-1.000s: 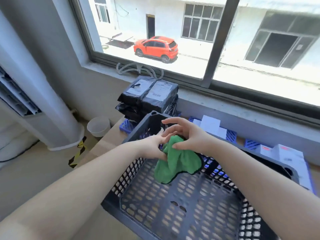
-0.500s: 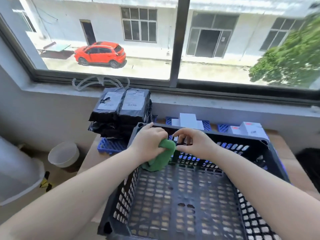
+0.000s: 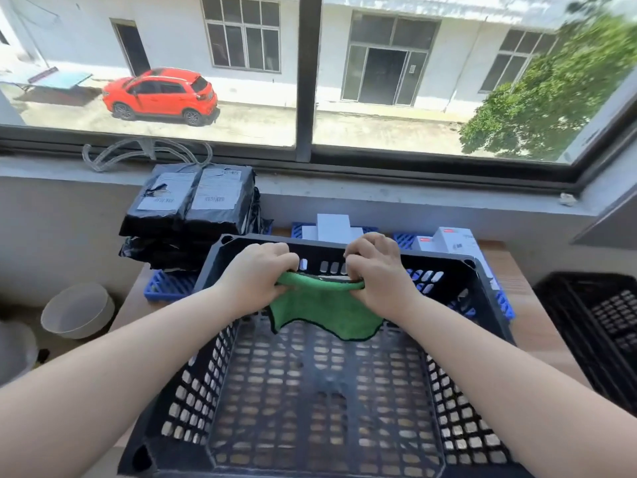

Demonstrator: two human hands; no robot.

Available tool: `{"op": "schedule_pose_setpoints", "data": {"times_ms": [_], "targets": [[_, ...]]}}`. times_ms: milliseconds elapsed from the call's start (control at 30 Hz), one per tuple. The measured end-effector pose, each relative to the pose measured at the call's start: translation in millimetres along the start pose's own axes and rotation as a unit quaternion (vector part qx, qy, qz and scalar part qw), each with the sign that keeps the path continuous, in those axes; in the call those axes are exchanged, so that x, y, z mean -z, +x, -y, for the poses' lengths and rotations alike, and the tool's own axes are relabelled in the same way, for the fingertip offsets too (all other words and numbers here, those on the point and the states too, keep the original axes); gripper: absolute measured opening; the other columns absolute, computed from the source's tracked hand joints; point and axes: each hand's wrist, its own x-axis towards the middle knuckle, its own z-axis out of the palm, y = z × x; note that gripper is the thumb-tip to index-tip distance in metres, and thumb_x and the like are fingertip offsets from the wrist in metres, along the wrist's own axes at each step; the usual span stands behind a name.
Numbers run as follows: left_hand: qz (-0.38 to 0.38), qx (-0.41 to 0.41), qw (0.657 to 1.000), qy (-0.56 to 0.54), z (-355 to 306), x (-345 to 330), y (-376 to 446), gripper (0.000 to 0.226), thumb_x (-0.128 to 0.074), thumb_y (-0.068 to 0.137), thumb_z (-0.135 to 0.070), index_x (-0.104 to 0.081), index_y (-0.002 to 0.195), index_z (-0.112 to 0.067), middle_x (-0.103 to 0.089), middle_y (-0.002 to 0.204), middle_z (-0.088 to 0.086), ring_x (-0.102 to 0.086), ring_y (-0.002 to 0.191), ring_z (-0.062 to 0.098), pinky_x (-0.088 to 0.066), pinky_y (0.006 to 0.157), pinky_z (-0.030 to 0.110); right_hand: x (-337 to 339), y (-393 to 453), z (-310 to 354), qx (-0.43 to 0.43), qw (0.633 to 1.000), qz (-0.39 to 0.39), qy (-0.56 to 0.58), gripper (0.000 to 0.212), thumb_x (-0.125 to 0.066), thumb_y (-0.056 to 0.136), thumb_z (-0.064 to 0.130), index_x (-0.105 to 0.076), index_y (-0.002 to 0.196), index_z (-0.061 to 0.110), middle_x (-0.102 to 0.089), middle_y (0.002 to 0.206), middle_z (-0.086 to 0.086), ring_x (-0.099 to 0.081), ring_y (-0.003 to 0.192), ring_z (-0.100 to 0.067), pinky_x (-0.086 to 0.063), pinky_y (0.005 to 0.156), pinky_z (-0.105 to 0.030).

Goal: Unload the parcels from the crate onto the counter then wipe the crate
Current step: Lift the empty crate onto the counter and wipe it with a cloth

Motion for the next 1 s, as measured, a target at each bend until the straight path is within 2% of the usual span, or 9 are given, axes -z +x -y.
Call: {"op": "schedule_pose_setpoints", "data": {"times_ms": [167,333,433,500,600,667,733,900,1000], "targets": [[0.021,-0.055,0.997,0.045,0.4,-16.5,6.7,0.031,-0.085,0.067,-0.046,-0.067,0.080,-0.024,-0.064,0.112,-0.002,-0.054,0.110,0.028,-0.041,0.094,0.052,-2.2,-24.4,-21.8,0.008,0.993,0.027,-0.117,0.037,-0.082,0.046,0.013,-0.054,0.069,0.017,-0.064,0.103,-0.002,-0.043,0.116,-0.033,-0.027,0.099,-0.046],[0.206,-0.035,0.978,0.004,9.0,-22.1,19.5,0.043,-0.070,0.080,-0.060,-0.070,0.096,-0.021,-0.053,0.141,-0.007,-0.034,0.140,0.023,-0.027,0.111,0.045,0.2,-46.2,-21.8,-0.158,0.974,0.142,-0.075,0.031,-0.070,0.068,0.009,-0.046,0.081,0.024,-0.052,0.086,0.011,-0.052,0.105,-0.025,-0.015,0.105,-0.037],[0.276,-0.077,0.957,0.047,7.7,-24.6,24.3,0.045,-0.063,0.081,-0.067,-0.058,0.082,-0.022,-0.056,0.135,-0.010,-0.043,0.131,0.018,-0.031,0.106,0.040,1.9,-53.3,-12.6,-0.222,0.941,0.228,-0.111,0.024,-0.063,0.078,0.013,-0.043,0.087,0.022,-0.052,0.088,0.007,-0.048,0.099,-0.023,-0.023,0.104,-0.038],[0.288,-0.122,0.946,0.084,4.6,-25.5,25.4,0.043,-0.058,0.085,-0.067,-0.058,0.088,-0.024,-0.057,0.131,-0.010,-0.048,0.124,0.018,-0.032,0.105,0.040,0.2,-57.5,-3.1,-0.254,0.926,0.248,-0.128,0.023,-0.063,0.078,0.012,-0.043,0.085,0.020,-0.053,0.082,0.003,-0.047,0.087,-0.024,-0.031,0.097,-0.038],[0.241,-0.182,0.945,0.127,-1.0,-25.0,21.4,0.044,-0.053,0.091,-0.061,-0.064,0.106,-0.022,-0.060,0.125,-0.007,-0.052,0.118,0.020,-0.029,0.108,0.042,-4.4,-69.5,9.5,-0.271,0.934,0.172,-0.153,0.033,-0.067,0.069,0.004,-0.040,0.075,0.020,-0.043,0.067,0.005,-0.038,0.072,-0.023,-0.028,0.075,-0.036],[0.202,-0.204,0.952,0.104,-4.1,-25.7,12.8,0.043,-0.051,0.092,-0.060,-0.066,0.107,-0.022,-0.062,0.119,-0.006,-0.054,0.115,0.021,-0.030,0.107,0.042,0.2,-77.3,19.2,-0.293,0.936,0.130,-0.143,0.038,-0.069,0.062,-0.001,-0.038,0.071,0.020,-0.036,0.061,0.009,-0.037,0.068,-0.023,-0.022,0.070,-0.034],[0.198,-0.209,0.957,0.046,-7.2,-27.4,1.6,0.044,-0.048,0.093,-0.061,-0.068,0.105,-0.023,-0.063,0.114,-0.007,-0.056,0.112,0.020,-0.032,0.104,0.040,7.2,-87.1,28.1,-0.321,0.930,0.147,-0.101,0.036,-0.068,0.067,-0.001,-0.040,0.074,0.020,-0.037,0.064,0.010,-0.040,0.073,-0.024,-0.025,0.068,-0.034],[0.261,-0.223,0.929,-0.138,-20.6,-30.4,-19.2,0.038,-0.055,0.089,-0.059,-0.063,0.085,-0.022,-0.062,0.097,-0.008,-0.059,0.096,0.019,-0.042,0.092,0.041,29.7,-122.8,57.8,-0.366,0.911,0.178,-0.073,0.027,-0.064,0.075,-0.001,-0.063,0.086,0.024,-0.056,0.081,0.008,-0.045,0.087,-0.020,-0.042,0.080,-0.040],[0.286,-0.263,0.909,-0.152,-28.0,-30.4,-24.2,0.034,-0.058,0.088,-0.058,-0.060,0.085,-0.024,-0.064,0.108,-0.009,-0.056,0.107,0.017,-0.039,0.098,0.042,39.8,-136.6,66.9,-0.369,0.902,0.203,-0.090,0.025,-0.065,0.077,0.003,-0.071,0.089,0.023,-0.054,0.084,0.013,-0.050,0.095,-0.021,-0.042,0.094,-0.045]]}}
